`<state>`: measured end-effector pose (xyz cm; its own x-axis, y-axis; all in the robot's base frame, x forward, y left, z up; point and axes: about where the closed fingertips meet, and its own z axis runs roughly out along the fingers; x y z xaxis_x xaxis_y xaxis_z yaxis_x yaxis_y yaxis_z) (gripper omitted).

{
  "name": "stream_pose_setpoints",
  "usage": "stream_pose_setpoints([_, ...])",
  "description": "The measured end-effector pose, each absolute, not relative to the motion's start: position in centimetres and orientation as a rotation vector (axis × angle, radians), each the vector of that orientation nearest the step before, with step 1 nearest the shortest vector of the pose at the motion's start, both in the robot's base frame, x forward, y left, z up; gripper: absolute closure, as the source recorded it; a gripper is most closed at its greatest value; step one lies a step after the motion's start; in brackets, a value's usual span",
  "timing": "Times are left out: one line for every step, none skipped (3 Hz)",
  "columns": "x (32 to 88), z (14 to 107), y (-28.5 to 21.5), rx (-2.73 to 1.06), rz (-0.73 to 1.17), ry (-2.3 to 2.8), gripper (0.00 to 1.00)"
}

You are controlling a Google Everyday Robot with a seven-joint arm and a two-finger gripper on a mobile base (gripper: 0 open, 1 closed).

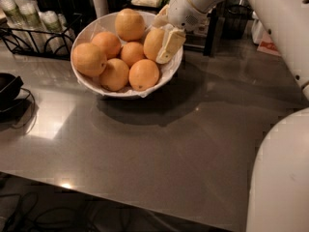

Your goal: Pick orange from white bowl

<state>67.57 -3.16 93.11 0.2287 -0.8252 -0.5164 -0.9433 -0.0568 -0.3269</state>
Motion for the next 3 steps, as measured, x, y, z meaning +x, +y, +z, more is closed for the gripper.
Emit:
stream_pose_setpoints([68.0,92.0,-2.9,-1.928,0.265,1.626,0.28])
stream_pose_setpoints([68.5,91.3,-2.9,-1.946,0.269,1.627,0.29])
stream_pose_setpoints([68.9,90.8,-2.9,-1.96,0.273,1.625,0.47])
